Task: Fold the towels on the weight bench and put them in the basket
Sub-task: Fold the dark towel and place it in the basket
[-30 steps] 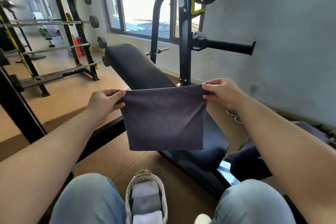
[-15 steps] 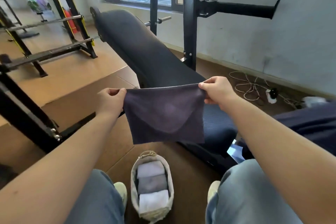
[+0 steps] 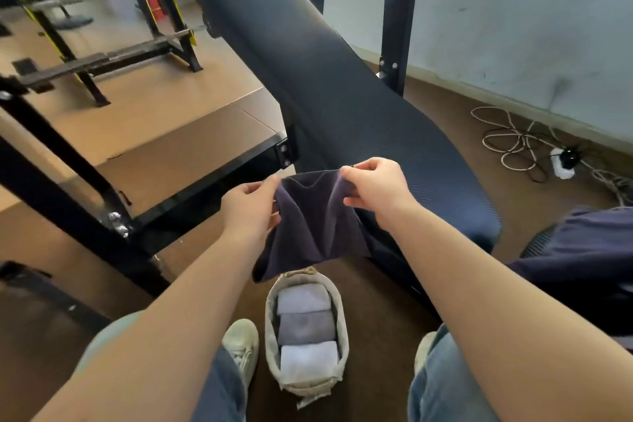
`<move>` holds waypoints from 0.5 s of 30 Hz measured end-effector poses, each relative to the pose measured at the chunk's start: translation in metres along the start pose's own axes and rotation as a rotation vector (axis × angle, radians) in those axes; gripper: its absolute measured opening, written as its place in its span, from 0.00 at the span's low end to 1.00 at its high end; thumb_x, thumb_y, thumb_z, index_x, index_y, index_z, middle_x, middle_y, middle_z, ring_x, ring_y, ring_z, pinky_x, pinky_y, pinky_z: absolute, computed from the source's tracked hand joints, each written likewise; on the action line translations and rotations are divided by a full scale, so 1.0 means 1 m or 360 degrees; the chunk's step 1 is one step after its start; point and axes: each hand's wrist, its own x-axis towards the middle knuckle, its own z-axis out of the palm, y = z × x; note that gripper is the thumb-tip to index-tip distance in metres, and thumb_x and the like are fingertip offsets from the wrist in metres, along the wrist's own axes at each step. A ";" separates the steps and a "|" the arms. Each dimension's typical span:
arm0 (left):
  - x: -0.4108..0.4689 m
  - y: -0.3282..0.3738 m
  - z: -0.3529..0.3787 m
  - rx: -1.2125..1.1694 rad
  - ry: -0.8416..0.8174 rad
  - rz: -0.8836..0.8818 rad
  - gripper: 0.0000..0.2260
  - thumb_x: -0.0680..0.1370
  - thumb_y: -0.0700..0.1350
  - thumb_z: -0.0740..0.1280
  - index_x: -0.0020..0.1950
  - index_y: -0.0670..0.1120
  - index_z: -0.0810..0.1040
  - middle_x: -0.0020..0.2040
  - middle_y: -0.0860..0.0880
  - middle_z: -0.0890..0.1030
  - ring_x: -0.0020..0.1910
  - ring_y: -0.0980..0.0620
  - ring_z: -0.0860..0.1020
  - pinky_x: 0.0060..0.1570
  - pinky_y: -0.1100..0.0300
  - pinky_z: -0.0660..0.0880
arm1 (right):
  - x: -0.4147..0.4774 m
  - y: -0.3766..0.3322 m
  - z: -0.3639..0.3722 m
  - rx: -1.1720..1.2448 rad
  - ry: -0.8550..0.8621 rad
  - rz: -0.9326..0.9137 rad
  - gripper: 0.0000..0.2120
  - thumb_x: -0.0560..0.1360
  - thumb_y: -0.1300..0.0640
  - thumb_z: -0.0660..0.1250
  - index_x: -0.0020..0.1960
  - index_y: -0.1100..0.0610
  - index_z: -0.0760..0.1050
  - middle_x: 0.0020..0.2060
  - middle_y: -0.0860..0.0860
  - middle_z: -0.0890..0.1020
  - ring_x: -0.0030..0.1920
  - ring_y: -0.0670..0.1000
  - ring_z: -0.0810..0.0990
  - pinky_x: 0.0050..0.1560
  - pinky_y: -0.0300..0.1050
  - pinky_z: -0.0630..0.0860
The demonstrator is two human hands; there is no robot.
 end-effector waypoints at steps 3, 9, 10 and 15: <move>-0.003 -0.007 0.006 -0.0008 -0.0124 -0.0011 0.06 0.79 0.51 0.72 0.53 0.51 0.81 0.50 0.50 0.86 0.49 0.50 0.85 0.51 0.52 0.84 | -0.007 0.000 0.020 -0.0010 -0.0148 -0.0011 0.04 0.75 0.60 0.76 0.47 0.57 0.81 0.47 0.57 0.85 0.49 0.55 0.86 0.44 0.51 0.86; -0.001 -0.011 0.011 -0.0064 -0.0290 0.0011 0.06 0.80 0.46 0.71 0.56 0.46 0.83 0.48 0.47 0.87 0.46 0.51 0.87 0.51 0.51 0.84 | -0.011 0.001 0.041 -0.0404 -0.0299 -0.0276 0.02 0.74 0.56 0.75 0.44 0.50 0.84 0.41 0.48 0.87 0.42 0.47 0.87 0.45 0.48 0.86; 0.001 -0.012 0.011 -0.0060 -0.0310 0.0021 0.06 0.80 0.45 0.71 0.55 0.45 0.83 0.47 0.48 0.88 0.45 0.52 0.87 0.51 0.50 0.84 | -0.010 0.001 0.041 -0.0508 -0.0292 -0.0352 0.01 0.74 0.54 0.75 0.44 0.49 0.84 0.41 0.47 0.86 0.41 0.47 0.87 0.45 0.49 0.86; 0.010 -0.013 0.010 0.0001 -0.0357 0.0036 0.05 0.80 0.45 0.71 0.53 0.46 0.85 0.45 0.49 0.88 0.45 0.52 0.87 0.51 0.49 0.84 | -0.012 0.000 0.041 -0.0769 -0.0303 -0.0619 0.05 0.77 0.52 0.73 0.51 0.51 0.86 0.41 0.43 0.85 0.42 0.44 0.84 0.47 0.41 0.84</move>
